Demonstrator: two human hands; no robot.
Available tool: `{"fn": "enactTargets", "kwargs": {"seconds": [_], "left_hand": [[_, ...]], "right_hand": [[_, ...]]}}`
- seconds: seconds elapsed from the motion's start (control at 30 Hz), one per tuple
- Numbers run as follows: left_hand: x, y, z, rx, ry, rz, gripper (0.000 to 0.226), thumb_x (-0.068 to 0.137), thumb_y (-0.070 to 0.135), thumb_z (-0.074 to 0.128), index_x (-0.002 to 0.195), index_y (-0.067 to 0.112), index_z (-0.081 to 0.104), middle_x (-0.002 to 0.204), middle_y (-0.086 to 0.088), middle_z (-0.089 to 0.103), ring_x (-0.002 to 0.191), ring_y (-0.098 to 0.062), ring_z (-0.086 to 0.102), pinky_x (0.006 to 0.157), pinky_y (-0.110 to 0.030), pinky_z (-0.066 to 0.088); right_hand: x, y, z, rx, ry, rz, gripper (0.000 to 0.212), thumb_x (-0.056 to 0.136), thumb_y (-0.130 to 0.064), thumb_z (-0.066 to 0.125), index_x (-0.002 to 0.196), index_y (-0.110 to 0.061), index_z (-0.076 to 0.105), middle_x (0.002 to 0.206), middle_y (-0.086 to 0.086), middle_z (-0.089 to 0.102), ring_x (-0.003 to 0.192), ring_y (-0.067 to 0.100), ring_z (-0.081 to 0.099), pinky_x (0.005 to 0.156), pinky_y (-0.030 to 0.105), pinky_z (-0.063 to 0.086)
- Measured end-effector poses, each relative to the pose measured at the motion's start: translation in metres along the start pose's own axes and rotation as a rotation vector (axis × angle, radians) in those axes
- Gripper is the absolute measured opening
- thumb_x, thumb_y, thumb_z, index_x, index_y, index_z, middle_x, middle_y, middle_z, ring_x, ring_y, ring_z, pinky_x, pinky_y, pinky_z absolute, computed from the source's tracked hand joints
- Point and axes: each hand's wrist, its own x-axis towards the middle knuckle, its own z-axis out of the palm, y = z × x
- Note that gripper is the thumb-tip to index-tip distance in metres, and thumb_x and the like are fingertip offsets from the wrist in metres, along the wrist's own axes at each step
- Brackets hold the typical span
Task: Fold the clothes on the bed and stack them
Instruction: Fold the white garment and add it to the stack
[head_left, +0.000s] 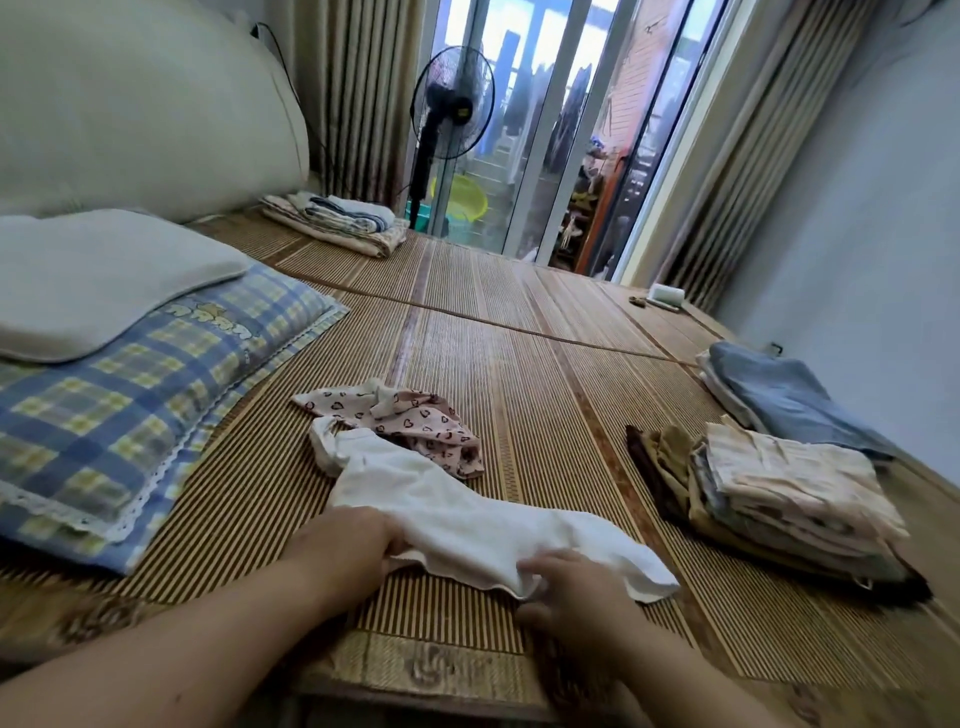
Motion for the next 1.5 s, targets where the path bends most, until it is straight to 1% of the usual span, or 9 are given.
{"fn": "enactTargets", "kwargs": {"seconds": [0.1, 0.27, 0.4, 0.5, 0.73, 0.87, 1.17, 1.33, 1.5], "left_hand": [[0.003, 0.001, 0.001, 0.017, -0.046, 0.01, 0.034, 0.09, 0.057, 0.045, 0.115, 0.039, 0.061, 0.118, 0.012, 0.062, 0.109, -0.016, 0.057, 0.085, -0.033, 0.048], [0.004, -0.004, -0.008, 0.071, -0.039, -0.005, 0.026, 0.089, 0.041, 0.046, 0.103, 0.036, 0.067, 0.105, 0.005, 0.06, 0.097, -0.018, 0.058, 0.078, -0.033, 0.05], [0.005, -0.012, -0.029, -0.307, 0.139, -0.042, 0.017, 0.089, 0.026, 0.049, 0.072, 0.024, 0.05, 0.078, 0.004, 0.056, 0.07, -0.013, 0.052, 0.057, -0.029, 0.039], [0.004, -0.017, -0.052, -0.615, 0.341, -0.067, 0.02, 0.091, 0.018, 0.053, 0.072, 0.022, 0.054, 0.065, 0.004, 0.056, 0.059, -0.011, 0.051, 0.05, -0.026, 0.034], [-0.001, -0.031, -0.089, -1.212, 0.621, -0.162, 0.017, 0.078, 0.04, 0.057, 0.087, 0.027, 0.064, 0.09, -0.003, 0.068, 0.087, -0.024, 0.064, 0.077, -0.042, 0.052], [-0.005, -0.043, -0.095, -1.423, 0.687, -0.215, 0.018, 0.076, 0.037, 0.058, 0.085, 0.025, 0.069, 0.087, -0.003, 0.067, 0.086, -0.021, 0.06, 0.082, -0.044, 0.048], [-0.005, -0.066, -0.085, -1.613, 0.701, -0.306, 0.025, 0.099, 0.015, 0.046, 0.119, 0.005, 0.058, 0.116, -0.018, 0.061, 0.101, -0.025, 0.061, 0.084, -0.036, 0.053], [-0.005, -0.068, -0.083, -1.708, 0.622, -0.307, 0.021, 0.1, 0.018, 0.044, 0.11, 0.012, 0.063, 0.11, -0.011, 0.066, 0.093, -0.016, 0.065, 0.067, -0.024, 0.058], [-0.005, -0.064, -0.102, -1.729, 0.701, -0.249, 0.015, 0.094, 0.029, 0.058, 0.09, 0.018, 0.067, 0.103, -0.011, 0.065, 0.086, -0.015, 0.065, 0.071, -0.033, 0.057]], "right_hand": [[0.01, -0.006, 0.008, -0.103, -0.003, 0.041, 0.048, 0.086, -0.053, 0.052, 0.132, -0.041, 0.047, 0.124, -0.005, 0.052, 0.115, 0.019, 0.047, 0.097, 0.04, 0.041], [0.015, 0.016, -0.002, -0.351, 0.145, 0.104, 0.032, 0.093, -0.028, 0.037, 0.114, -0.032, 0.061, 0.112, -0.006, 0.058, 0.109, 0.018, 0.047, 0.093, 0.042, 0.035], [0.013, 0.024, -0.032, 0.328, 0.37, 0.071, 0.023, 0.095, -0.024, 0.05, 0.074, -0.023, 0.058, 0.077, -0.006, 0.06, 0.075, 0.016, 0.055, 0.074, 0.036, 0.042], [0.011, 0.018, -0.067, 0.457, 0.478, -0.03, 0.029, 0.093, -0.031, 0.058, 0.067, -0.023, 0.047, 0.06, -0.005, 0.05, 0.059, 0.013, 0.05, 0.054, 0.03, 0.036], [-0.005, 0.031, -0.112, -0.065, 0.233, -0.077, 0.011, 0.073, -0.015, 0.065, 0.072, -0.022, 0.057, 0.072, -0.007, 0.055, 0.072, 0.017, 0.053, 0.059, 0.029, 0.039], [-0.022, 0.048, -0.121, 0.061, 0.305, 0.078, 0.022, 0.074, -0.012, 0.064, 0.064, -0.021, 0.047, 0.065, -0.004, 0.053, 0.062, 0.011, 0.049, 0.051, 0.026, 0.031], [-0.047, 0.058, -0.159, 0.413, 0.317, 0.125, 0.018, 0.084, -0.009, 0.065, 0.077, -0.025, 0.072, 0.08, -0.005, 0.069, 0.075, 0.01, 0.061, 0.058, 0.022, 0.041], [-0.047, 0.062, -0.159, 1.073, 0.398, 0.223, 0.014, 0.09, -0.01, 0.059, 0.086, -0.015, 0.072, 0.088, 0.016, 0.056, 0.076, 0.032, 0.052, 0.064, 0.04, 0.046], [-0.048, 0.055, -0.173, 1.82, 0.205, 0.066, 0.034, 0.081, -0.027, 0.054, 0.099, -0.004, 0.07, 0.094, 0.017, 0.064, 0.079, 0.027, 0.065, 0.064, 0.04, 0.059]]}}
